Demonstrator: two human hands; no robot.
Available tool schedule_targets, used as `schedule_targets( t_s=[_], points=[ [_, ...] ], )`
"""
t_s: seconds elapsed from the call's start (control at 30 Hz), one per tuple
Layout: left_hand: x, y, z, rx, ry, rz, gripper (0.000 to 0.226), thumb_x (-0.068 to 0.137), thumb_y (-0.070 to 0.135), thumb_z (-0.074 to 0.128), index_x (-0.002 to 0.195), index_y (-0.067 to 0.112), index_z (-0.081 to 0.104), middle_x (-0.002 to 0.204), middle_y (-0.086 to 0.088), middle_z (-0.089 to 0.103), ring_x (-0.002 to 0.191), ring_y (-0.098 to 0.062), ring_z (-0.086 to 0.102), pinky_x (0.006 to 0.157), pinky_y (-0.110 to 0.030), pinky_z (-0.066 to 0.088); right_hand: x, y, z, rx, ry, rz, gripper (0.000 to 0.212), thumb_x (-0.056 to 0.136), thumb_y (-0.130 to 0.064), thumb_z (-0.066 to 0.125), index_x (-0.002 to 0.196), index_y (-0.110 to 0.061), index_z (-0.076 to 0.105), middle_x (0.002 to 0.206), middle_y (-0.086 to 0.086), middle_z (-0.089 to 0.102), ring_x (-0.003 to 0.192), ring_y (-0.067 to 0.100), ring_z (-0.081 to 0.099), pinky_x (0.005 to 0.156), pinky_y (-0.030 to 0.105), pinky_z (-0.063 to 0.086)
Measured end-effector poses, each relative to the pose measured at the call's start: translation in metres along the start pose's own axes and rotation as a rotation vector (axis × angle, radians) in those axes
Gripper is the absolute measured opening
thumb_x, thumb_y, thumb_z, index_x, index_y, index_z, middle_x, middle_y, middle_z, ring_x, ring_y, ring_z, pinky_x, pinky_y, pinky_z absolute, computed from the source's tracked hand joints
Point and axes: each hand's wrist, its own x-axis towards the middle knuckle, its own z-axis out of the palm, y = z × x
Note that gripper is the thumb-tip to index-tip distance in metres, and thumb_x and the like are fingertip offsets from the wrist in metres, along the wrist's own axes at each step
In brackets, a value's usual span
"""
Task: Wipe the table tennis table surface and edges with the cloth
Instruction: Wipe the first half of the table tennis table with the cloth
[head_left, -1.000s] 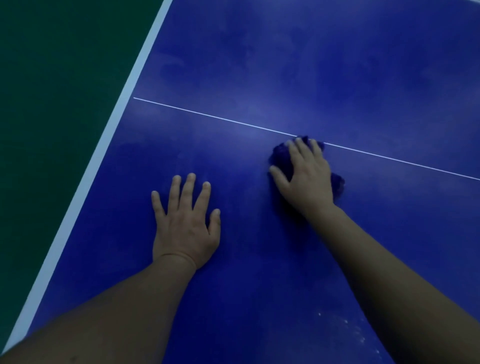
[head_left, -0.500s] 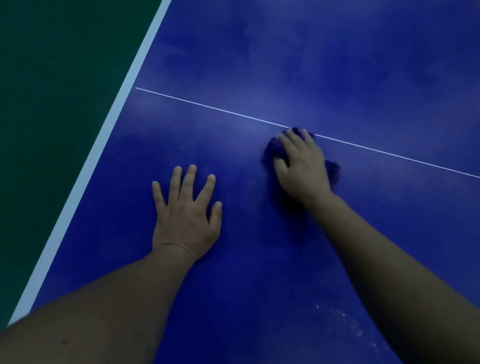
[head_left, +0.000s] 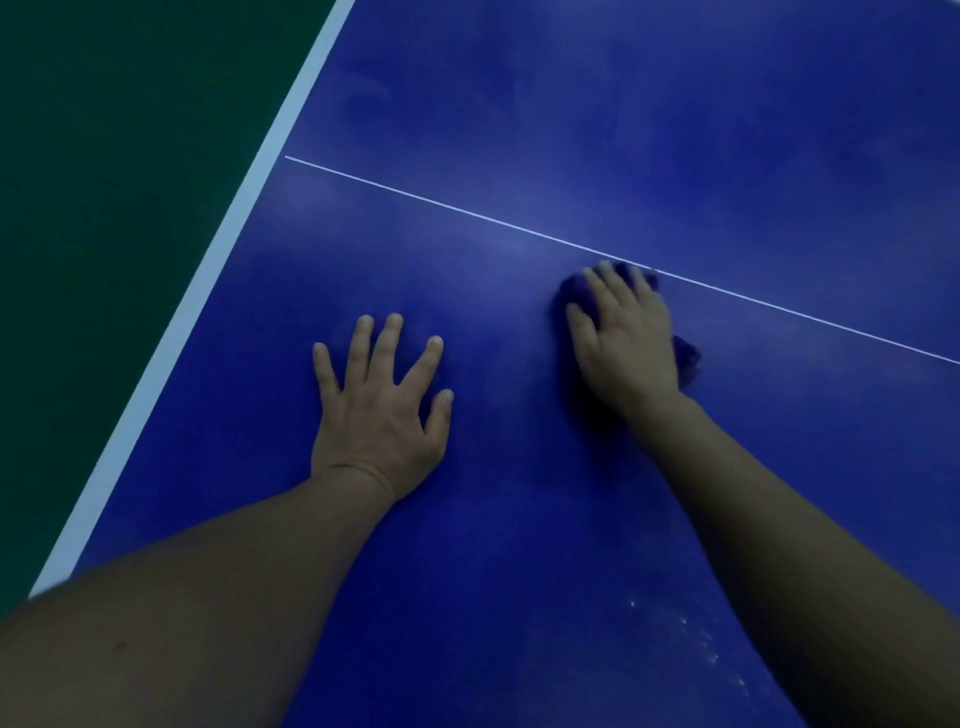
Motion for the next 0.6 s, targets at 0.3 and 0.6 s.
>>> schedule_targets(
  t_s=[0.3,0.6],
  points=[
    [-0.001,-0.005,-0.003,-0.098,0.012,0.043,0.058,0.097,0.052,0.044,0.152,0.036,0.039,0.167,-0.01,0.014,0.155,-0.03,0.001,0.119,-0.062,-0.007,-0.166,-0.015,-0.006,0.073,-0.254,-0.483,0.058,0.099,-0.045,0.04,0.153,-0.026,0.04,0.161,-0.006,0.033,0.154,0.021,0.017,0.124,0.04,0.011],
    [-0.046,-0.008,-0.014,-0.164,-0.068,0.156,0.054,0.101,0.04,0.043,0.154,0.026,0.04,0.168,-0.006,0.015,0.155,-0.023,0.003,0.123,-0.055,-0.006,-0.181,-0.042,0.003,0.09,-0.156,-0.29,0.054,0.101,-0.043,0.042,0.151,-0.022,0.045,0.159,-0.003,0.037,0.152,0.023,0.021,0.123,0.044,0.014]
  ],
)
